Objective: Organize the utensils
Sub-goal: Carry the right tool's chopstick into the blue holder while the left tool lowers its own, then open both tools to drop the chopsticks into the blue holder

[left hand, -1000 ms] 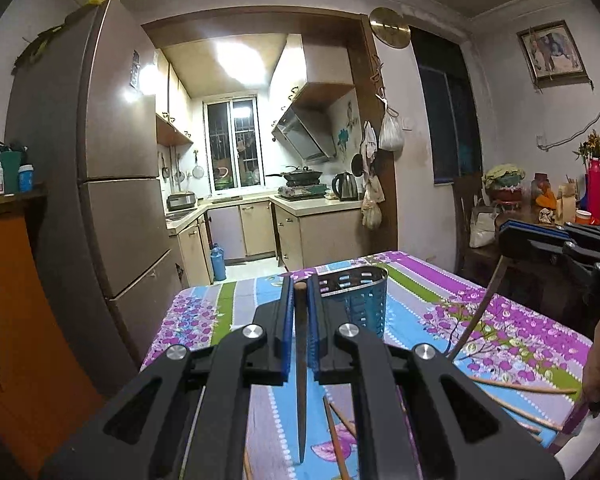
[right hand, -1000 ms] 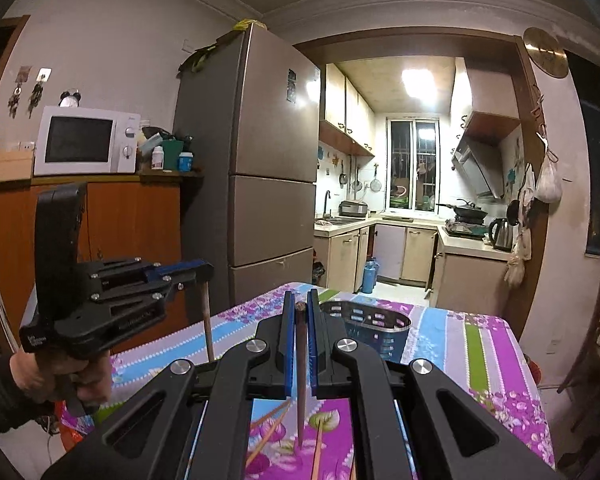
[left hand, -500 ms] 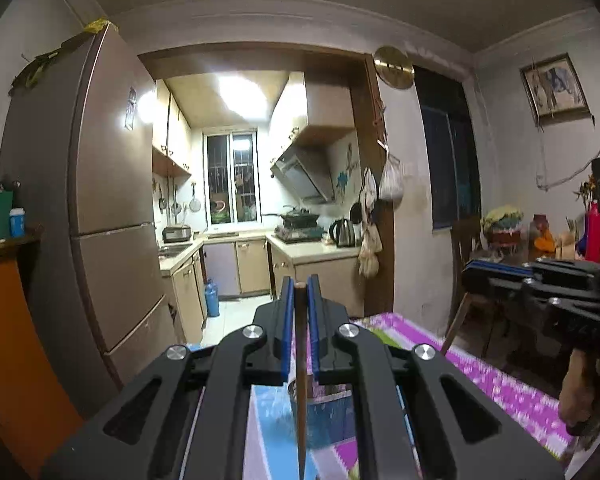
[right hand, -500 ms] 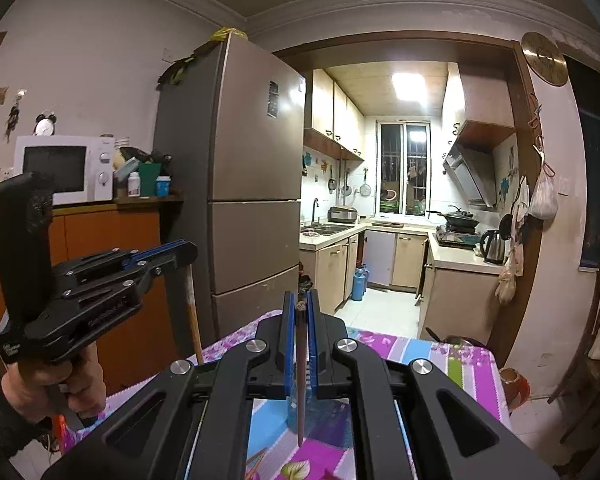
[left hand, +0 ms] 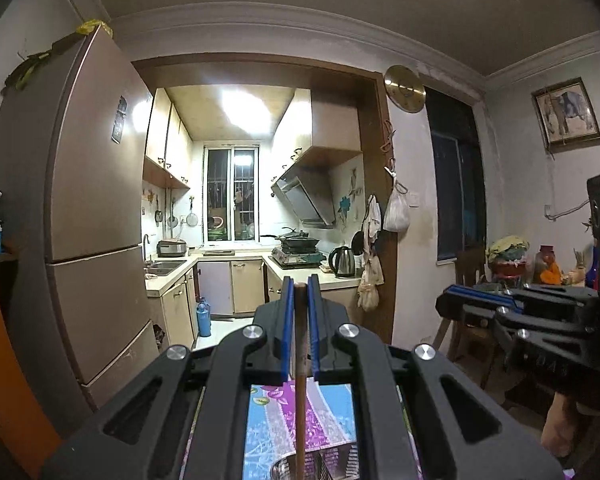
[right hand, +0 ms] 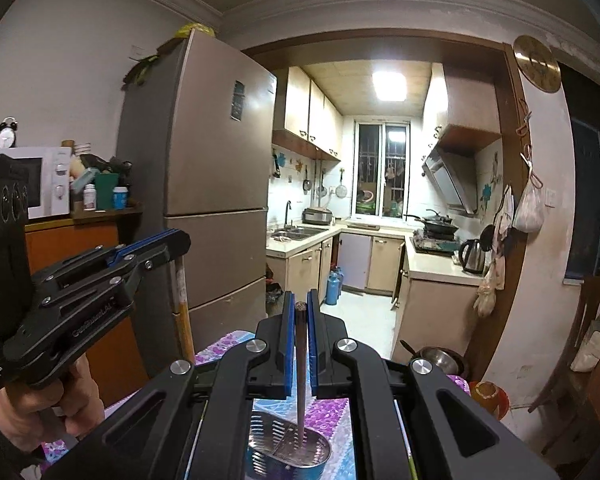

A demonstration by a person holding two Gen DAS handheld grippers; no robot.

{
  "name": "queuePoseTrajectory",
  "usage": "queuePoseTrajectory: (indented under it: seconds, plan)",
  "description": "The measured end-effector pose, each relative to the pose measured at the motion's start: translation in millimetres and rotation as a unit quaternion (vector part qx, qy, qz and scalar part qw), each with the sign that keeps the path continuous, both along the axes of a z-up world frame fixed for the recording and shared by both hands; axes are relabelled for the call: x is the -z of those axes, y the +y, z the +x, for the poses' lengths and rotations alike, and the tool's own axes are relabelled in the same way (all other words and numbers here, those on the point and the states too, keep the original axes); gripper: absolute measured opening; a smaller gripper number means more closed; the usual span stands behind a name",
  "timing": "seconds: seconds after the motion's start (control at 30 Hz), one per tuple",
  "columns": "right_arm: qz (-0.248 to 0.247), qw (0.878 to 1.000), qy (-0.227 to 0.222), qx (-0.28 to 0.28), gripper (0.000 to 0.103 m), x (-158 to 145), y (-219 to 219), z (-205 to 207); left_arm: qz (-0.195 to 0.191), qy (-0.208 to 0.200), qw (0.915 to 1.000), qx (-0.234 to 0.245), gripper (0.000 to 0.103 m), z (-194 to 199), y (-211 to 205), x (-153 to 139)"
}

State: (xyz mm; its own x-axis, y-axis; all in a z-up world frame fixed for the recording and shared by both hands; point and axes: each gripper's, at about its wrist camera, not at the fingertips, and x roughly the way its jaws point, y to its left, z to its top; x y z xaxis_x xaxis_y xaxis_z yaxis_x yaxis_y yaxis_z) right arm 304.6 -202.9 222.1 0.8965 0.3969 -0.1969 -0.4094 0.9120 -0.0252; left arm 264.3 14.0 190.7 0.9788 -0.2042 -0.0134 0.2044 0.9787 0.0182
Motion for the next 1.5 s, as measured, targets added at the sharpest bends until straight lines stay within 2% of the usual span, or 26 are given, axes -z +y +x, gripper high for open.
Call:
queuePoseTrajectory:
  seconds: [0.17,0.3,0.47,0.7,0.73,0.77,0.83,1.0,1.13,1.23,1.33,1.4,1.5]
  plan:
    - [0.001,0.999,0.032,0.003,0.007,22,3,37,-0.016,0.02,0.9997,0.003,0.005,35,2,10]
    - [-0.003,0.998,0.055,0.003,0.007,44,6,56,-0.019,0.041,0.9989,0.002,0.005,56,4,32]
    - [-0.005,0.998,0.069,0.003,0.007,61,10,68,-0.028,0.066,0.9974,0.002,0.005,76,9,52]
    - [-0.005,0.996,0.086,-0.001,0.007,77,13,80,-0.016,0.092,0.9957,0.001,0.007,91,5,70]
    - [-0.005,0.996,0.088,-0.002,0.007,80,13,82,-0.015,0.093,0.9956,0.0,0.014,92,5,70]
    - [-0.006,0.996,0.088,-0.002,0.007,81,12,82,-0.014,0.094,0.9955,-0.002,0.028,93,5,70]
    - [-0.004,0.996,0.091,-0.001,0.007,84,11,83,-0.013,0.089,0.9959,-0.012,0.043,91,6,71]
    - [0.0,0.996,0.092,0.005,0.008,84,1,78,-0.012,0.092,0.9955,-0.019,0.045,85,10,70]
    - [0.012,0.997,0.08,0.001,0.008,78,-17,49,-0.008,0.09,0.9956,-0.024,0.049,64,12,67]
    - [0.027,0.998,0.06,-0.016,0.008,84,-40,-7,0.0,0.073,0.9972,-0.015,0.057,24,18,70]
    - [0.041,0.998,0.044,-0.026,0.008,116,-71,-85,0.018,0.056,0.9982,-0.009,0.066,-27,27,84]
    - [0.049,0.997,0.049,-0.026,0.008,149,-90,-136,0.026,0.05,0.9984,-0.012,0.068,-64,38,103]
    - [0.048,0.996,0.069,0.006,0.012,211,-111,-206,0.014,0.066,0.9976,-0.016,0.069,-110,54,139]
